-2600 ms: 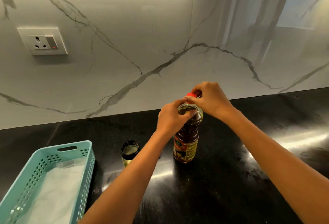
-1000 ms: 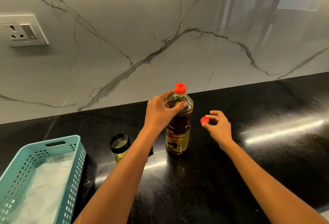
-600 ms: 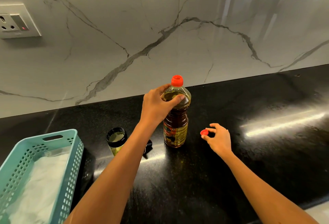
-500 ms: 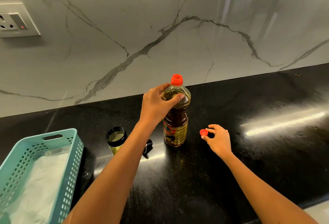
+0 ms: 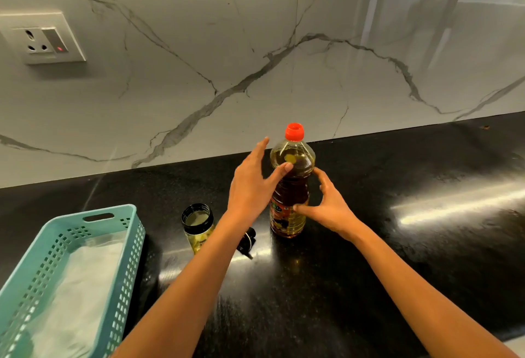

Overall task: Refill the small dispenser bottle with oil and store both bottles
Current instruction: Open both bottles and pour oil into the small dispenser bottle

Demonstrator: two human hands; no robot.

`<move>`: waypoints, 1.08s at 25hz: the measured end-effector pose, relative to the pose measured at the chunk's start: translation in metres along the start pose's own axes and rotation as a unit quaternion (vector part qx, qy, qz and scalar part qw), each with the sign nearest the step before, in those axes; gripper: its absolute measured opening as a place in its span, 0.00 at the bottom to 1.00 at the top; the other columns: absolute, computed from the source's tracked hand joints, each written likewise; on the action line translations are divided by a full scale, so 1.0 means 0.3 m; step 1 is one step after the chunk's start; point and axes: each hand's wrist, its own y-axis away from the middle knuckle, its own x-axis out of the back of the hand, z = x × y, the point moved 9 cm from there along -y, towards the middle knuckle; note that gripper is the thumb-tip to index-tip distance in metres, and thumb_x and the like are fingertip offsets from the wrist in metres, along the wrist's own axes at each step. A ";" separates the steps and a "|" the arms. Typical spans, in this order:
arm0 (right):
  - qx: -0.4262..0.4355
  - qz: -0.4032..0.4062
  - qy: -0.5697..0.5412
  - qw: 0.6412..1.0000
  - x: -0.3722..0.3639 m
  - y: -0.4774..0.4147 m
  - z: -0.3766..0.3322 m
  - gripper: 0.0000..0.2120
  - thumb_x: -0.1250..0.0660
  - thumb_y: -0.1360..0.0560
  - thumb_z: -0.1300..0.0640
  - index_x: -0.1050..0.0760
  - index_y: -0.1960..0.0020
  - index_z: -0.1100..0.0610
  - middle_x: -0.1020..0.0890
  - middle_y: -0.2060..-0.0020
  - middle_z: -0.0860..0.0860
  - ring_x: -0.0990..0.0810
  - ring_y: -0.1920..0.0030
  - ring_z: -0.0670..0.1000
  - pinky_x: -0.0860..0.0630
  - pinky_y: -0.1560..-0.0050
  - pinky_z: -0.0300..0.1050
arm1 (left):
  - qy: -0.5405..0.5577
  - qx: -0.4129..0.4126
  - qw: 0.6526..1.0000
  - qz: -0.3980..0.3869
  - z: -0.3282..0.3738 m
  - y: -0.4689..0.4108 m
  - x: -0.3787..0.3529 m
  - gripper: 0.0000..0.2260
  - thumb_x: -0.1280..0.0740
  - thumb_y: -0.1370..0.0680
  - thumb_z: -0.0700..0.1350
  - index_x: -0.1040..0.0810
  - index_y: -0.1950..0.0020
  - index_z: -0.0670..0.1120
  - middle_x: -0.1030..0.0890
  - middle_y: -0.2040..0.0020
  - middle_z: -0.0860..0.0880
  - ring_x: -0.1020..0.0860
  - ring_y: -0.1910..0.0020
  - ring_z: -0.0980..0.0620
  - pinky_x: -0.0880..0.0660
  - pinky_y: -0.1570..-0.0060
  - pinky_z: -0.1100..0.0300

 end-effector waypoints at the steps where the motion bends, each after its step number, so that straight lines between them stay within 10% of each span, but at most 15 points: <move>1: 0.007 -0.004 -0.022 1.000 -0.022 0.004 -0.031 0.42 0.24 0.34 0.59 0.44 0.28 0.53 0.34 0.36 0.44 0.38 0.35 0.43 0.41 0.36 0.41 | -0.020 0.016 0.999 0.022 -0.046 0.029 0.029 0.33 0.35 0.27 0.59 0.41 0.26 0.50 0.34 0.28 0.47 0.38 0.28 0.49 0.40 0.31 0.54; 4: 0.018 0.049 -0.064 0.997 -0.054 -0.004 -0.063 0.41 0.21 0.39 0.55 0.38 0.32 0.50 0.28 0.42 0.43 0.31 0.41 0.41 0.34 0.39 0.41 | -0.064 0.072 0.989 0.114 -0.227 0.128 0.147 0.33 0.31 0.29 0.57 0.36 0.28 0.47 0.36 0.27 0.47 0.44 0.25 0.47 0.50 0.26 0.49; 10: -0.002 0.170 -0.099 0.980 -0.069 -0.037 -0.040 0.34 0.20 0.40 0.55 0.31 0.37 0.52 0.24 0.47 0.45 0.26 0.44 0.44 0.31 0.43 0.40 | 0.023 0.222 0.965 0.137 -0.518 0.280 0.228 0.34 0.24 0.34 0.53 0.33 0.32 0.45 0.27 0.34 0.45 0.30 0.35 0.47 0.32 0.38 0.55; 27: 0.105 0.163 0.049 0.980 -0.103 -0.072 -0.178 0.30 0.20 0.41 0.57 0.28 0.42 0.54 0.19 0.49 0.50 0.22 0.48 0.48 0.27 0.45 0.43 | 0.081 0.178 0.972 0.133 -0.508 0.272 0.236 0.18 0.22 0.36 0.50 0.25 0.50 0.55 0.23 0.58 0.61 0.23 0.54 0.59 0.24 0.48 0.60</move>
